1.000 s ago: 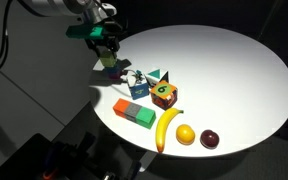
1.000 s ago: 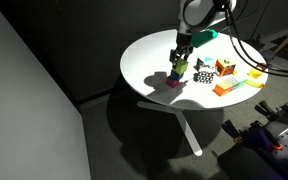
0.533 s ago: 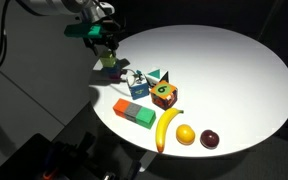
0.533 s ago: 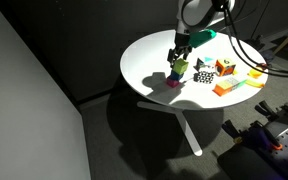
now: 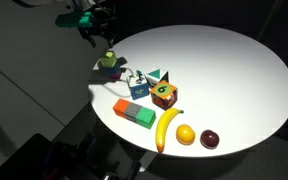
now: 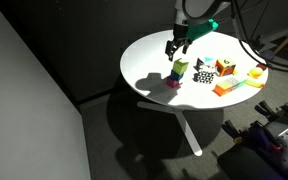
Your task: Put the light green block on the blue block
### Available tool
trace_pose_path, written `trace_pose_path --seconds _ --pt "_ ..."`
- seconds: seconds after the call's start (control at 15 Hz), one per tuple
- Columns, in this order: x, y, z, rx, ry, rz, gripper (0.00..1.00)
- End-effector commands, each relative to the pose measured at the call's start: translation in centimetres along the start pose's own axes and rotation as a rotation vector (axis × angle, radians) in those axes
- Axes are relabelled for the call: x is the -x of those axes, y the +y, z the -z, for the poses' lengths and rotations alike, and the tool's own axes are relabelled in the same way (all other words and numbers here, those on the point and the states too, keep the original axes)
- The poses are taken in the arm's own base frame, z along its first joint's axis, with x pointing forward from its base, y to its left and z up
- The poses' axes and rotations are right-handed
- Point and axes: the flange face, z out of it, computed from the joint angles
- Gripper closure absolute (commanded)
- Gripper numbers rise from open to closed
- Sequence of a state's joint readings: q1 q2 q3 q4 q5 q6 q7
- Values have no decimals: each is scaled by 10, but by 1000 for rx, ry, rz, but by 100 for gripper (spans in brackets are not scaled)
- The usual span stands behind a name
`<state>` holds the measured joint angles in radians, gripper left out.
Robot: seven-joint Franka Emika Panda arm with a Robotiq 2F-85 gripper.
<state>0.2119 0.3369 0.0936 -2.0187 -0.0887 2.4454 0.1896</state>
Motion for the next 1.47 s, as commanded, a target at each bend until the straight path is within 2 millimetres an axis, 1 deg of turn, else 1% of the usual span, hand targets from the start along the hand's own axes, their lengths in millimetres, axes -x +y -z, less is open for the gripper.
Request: trace_pose_path --seconds 0.0,0.2,0.47,0.67,1.0,1.4 --pt "13 1 22 59 1 -48 0" --pt "23 2 26 79 -21 -93 0" --pt "43 4 32 83 -106 -136 0" --pt "59 3 42 74 -182 -136 0" --pt "81 -4 71 32 -285 -165 0" --pt "94 -4 113 25 -275 -191 0"
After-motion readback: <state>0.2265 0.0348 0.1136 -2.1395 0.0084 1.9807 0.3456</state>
